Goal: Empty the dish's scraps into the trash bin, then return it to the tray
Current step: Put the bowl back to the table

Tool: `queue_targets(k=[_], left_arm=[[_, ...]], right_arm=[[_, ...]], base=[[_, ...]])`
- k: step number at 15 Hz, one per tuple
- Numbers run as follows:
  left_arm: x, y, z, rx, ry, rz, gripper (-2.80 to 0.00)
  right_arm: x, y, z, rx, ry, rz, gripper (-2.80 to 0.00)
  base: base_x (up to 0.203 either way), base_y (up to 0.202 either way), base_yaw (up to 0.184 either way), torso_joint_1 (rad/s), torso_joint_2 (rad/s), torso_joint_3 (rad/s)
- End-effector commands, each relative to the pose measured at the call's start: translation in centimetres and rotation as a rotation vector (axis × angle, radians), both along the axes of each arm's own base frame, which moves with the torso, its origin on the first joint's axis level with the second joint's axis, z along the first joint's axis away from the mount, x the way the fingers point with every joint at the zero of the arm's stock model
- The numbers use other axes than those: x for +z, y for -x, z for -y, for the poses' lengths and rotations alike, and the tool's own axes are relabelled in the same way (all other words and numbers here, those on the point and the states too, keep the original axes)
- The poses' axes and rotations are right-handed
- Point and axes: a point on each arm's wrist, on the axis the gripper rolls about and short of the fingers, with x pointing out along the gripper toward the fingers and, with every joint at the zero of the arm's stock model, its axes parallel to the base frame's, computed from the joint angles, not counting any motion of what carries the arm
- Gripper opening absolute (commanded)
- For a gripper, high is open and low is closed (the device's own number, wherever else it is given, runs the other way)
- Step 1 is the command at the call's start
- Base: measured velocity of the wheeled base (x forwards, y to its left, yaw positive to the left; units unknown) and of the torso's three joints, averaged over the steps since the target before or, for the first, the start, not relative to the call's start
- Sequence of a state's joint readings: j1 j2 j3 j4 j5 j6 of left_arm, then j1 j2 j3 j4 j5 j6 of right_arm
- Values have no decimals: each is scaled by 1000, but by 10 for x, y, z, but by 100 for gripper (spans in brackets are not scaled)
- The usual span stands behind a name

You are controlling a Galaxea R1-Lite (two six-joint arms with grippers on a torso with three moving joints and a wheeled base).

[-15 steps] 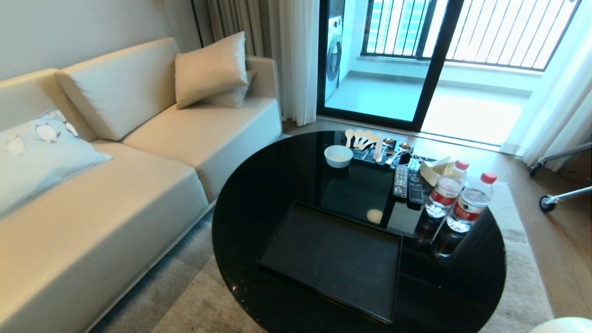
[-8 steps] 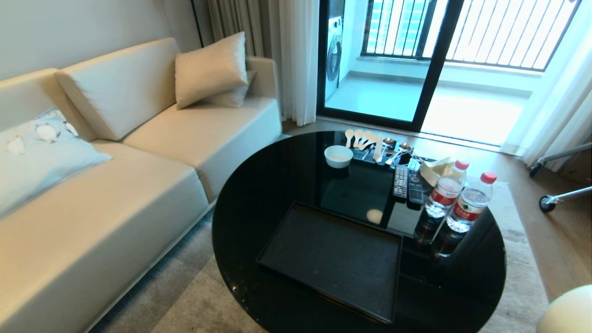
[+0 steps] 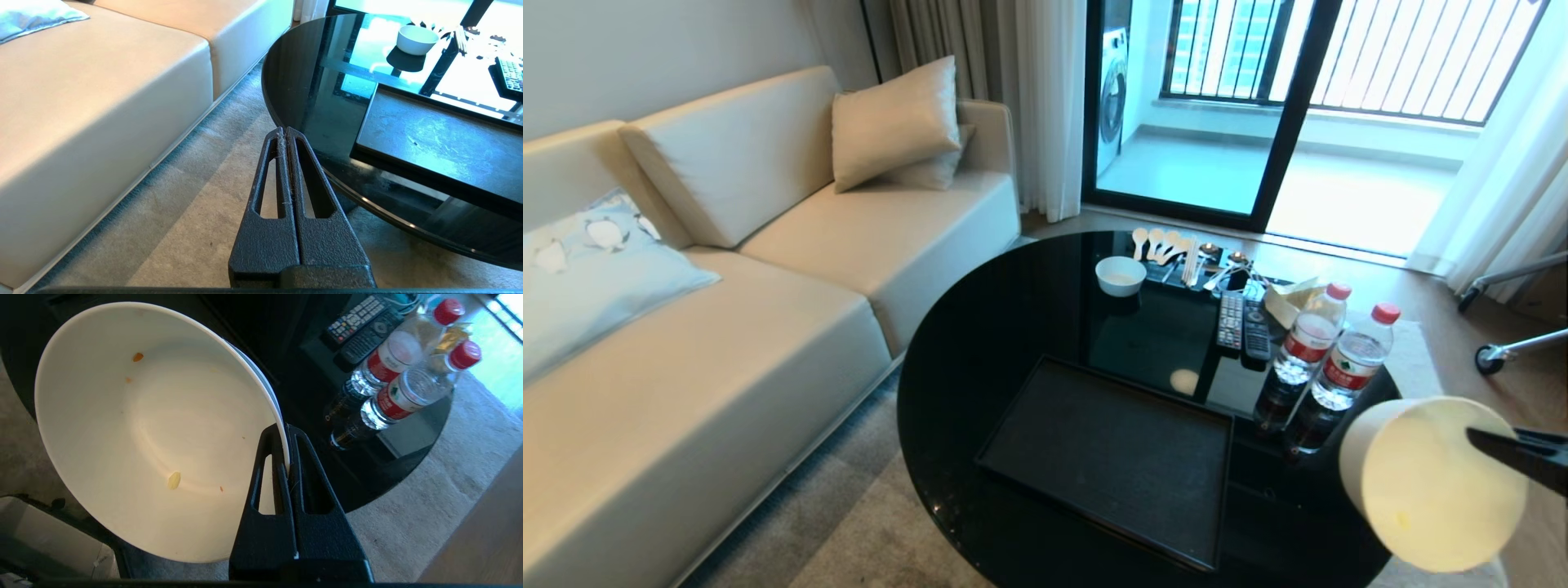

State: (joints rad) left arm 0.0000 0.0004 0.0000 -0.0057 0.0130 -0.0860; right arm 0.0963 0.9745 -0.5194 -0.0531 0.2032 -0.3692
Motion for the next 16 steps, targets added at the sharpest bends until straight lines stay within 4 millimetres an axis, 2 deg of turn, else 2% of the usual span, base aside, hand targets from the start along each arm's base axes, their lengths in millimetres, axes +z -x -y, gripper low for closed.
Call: queue_targets(k=[1, 3, 5, 7, 9, 11, 14, 16], left_arm=[[0, 0, 0, 1, 1, 1, -280], [0, 0, 0, 1, 1, 1, -280], [0, 0, 0, 1, 0, 1, -280], [0, 0, 0, 1, 1, 1, -280], [0, 0, 0, 1, 0, 1, -280], [0, 0, 0, 1, 1, 1, -280], [0, 0, 0, 1, 1, 1, -280], [0, 0, 0, 1, 1, 1, -280]], right_arm=[[-25, -61, -19, 77, 33, -206, -280], [-33, -90, -40, 139, 33, -269, -280], [-39, -116, -70, 168, -1, -327, -280], [-50, -138, -103, 120, -35, -392, -280], [-65, -151, -130, 39, -63, -451, -280], [-87, -157, -146, -54, -66, -513, -280], [-116, -165, -156, -185, -89, -591, -280], [-129, -172, -160, -242, -118, -626, -280]], base=[[0, 0, 0, 0, 0, 0], [0, 0, 0, 0, 0, 0], [0, 0, 0, 0, 0, 0], [0, 0, 0, 0, 0, 0], [0, 0, 0, 0, 0, 0], [0, 0, 0, 0, 0, 0], [0, 0, 0, 0, 0, 0], [0, 0, 0, 0, 0, 0]])
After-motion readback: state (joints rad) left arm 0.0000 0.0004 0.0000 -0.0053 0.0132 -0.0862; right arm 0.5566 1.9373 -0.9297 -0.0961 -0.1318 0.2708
